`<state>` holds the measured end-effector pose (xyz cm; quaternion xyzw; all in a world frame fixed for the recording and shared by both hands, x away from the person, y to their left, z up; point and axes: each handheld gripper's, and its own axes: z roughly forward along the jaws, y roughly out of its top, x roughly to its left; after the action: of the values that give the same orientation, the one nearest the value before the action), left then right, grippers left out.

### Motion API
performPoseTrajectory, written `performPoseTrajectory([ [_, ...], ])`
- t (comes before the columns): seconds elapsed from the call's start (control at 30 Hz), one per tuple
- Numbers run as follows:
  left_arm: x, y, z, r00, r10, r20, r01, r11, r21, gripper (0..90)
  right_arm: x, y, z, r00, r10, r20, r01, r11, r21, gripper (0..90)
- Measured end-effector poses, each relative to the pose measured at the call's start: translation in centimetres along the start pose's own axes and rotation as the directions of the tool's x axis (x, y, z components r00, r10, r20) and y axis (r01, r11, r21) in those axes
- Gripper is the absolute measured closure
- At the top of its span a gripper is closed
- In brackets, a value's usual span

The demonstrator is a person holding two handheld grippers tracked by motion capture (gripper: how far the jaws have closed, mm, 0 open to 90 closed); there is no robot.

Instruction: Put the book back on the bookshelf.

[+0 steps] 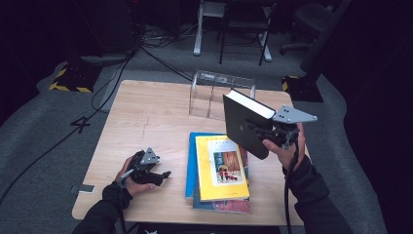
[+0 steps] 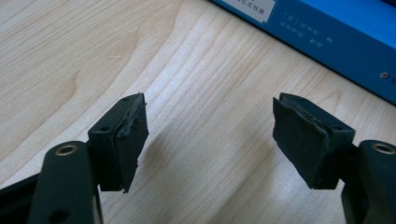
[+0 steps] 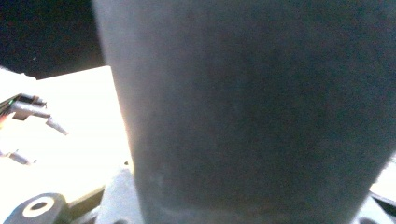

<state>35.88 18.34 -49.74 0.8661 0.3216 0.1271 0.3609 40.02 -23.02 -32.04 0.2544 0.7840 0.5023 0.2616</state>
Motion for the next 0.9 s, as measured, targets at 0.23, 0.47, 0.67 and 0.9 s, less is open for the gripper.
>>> performPoseTrajectory([
  [0.23, 0.0, 0.0, 0.0, 1.0000, -0.002, -0.007, 0.002, 1.0000, 0.000, 27.2, -1.5, 1.9, -0.1, 0.9979, 0.029, 0.058, -0.027, 0.998, -0.049, 53.9],
  [0.47, 0.1, 0.0, 0.1, 0.9999, -0.007, -0.014, 0.007, 1.0000, 0.001, 27.2, -3.2, 2.9, 1.5, 0.9858, 0.072, 0.152, -0.063, 0.996, -0.066, 53.9],
  [0.67, 0.1, -0.1, 0.0, 0.9999, -0.004, -0.010, 0.004, 1.0000, -0.001, 27.1, -4.1, 3.0, 3.0, 0.9711, 0.096, 0.219, -0.082, 0.994, -0.069, 54.0],
  [0.9, 0.1, -0.1, -0.1, 1.0000, -0.007, -0.002, 0.007, 0.9998, -0.019, 27.1, -5.7, 2.1, 5.8, 0.9439, 0.177, 0.279, -0.160, 0.984, -0.082, 53.9],
])
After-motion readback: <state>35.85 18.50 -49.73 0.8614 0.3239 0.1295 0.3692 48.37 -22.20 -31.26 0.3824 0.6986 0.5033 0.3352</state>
